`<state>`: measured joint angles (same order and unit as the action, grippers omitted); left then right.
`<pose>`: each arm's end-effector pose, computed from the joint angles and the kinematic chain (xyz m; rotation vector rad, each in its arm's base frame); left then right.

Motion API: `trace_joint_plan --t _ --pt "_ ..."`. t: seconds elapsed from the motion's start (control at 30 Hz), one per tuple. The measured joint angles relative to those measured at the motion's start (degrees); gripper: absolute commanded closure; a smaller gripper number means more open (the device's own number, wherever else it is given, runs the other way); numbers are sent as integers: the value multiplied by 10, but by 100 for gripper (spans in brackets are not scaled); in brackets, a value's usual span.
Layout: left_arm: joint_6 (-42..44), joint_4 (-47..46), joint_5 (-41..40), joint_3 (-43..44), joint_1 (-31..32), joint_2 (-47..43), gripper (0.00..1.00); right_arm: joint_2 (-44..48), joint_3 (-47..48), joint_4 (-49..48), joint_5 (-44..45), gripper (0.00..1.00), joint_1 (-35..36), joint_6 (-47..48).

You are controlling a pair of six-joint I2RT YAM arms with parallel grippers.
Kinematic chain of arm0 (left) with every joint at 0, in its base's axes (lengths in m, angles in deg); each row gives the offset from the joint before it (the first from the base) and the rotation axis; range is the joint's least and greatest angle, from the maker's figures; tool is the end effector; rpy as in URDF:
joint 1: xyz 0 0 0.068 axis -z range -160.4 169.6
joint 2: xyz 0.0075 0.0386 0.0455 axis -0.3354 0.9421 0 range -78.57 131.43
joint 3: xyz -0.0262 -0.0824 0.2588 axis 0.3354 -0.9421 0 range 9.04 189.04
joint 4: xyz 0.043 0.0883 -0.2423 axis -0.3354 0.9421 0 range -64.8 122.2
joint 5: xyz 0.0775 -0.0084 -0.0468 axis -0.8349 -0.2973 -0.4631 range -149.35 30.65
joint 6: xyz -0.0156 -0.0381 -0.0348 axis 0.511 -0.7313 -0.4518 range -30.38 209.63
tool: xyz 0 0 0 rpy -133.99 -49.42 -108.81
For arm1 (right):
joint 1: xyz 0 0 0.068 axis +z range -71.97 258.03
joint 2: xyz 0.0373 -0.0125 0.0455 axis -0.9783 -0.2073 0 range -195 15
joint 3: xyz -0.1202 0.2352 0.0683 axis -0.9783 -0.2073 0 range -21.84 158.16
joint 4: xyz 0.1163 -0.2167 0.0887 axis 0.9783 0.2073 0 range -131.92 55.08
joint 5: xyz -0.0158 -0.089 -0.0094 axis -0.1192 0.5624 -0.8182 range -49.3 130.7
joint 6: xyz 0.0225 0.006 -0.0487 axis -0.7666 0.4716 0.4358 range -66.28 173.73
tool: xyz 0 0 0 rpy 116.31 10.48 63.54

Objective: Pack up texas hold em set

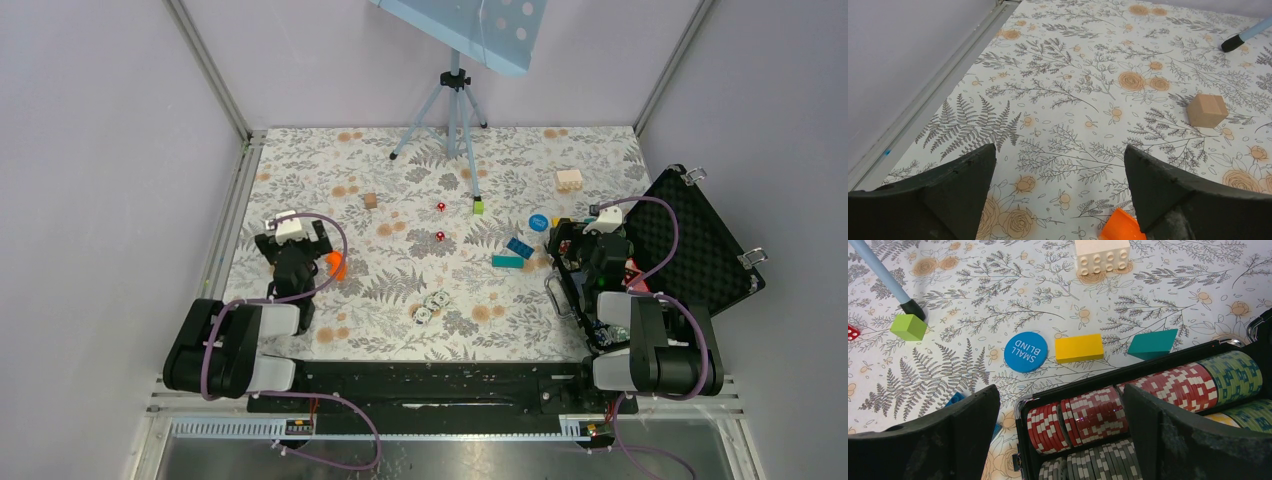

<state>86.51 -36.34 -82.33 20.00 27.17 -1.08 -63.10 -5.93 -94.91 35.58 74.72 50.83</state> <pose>0.2217 -0.0156 0.1612 -0.2396 1.6370 0.1902 0.2406 -0.0107 0.1655 0.0279 1.7312 0.0720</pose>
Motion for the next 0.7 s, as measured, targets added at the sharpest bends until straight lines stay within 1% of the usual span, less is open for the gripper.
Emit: trace_joint_plan --t 0.07,0.17,0.27,0.37,0.47,0.53,0.6,0.7 --pt "0 18 -3 3 2 -7 1 0 0 2 0 1 0 0" --pt "1 72 -26 24 15 -33 1 17 4 38 -1 1 0 0" --pt "-9 170 -70 86 34 -71 1 40 36 100 -5 1 0 1" --pt "-46 256 -101 155 39 -100 1 45 92 164 -7 1 0 1" --pt "-91 366 -117 234 39 -110 1 53 136 209 -1 1 0 -14" --pt "-120 433 -121 278 39 -109 1 67 148 224 12 1 0 -44" --pt "-164 520 -123 331 39 -105 1 78 158 245 21 1 0 -75" --pt "-216 623 -121 396 38 -100 1 77 196 311 36 1 0 -116"
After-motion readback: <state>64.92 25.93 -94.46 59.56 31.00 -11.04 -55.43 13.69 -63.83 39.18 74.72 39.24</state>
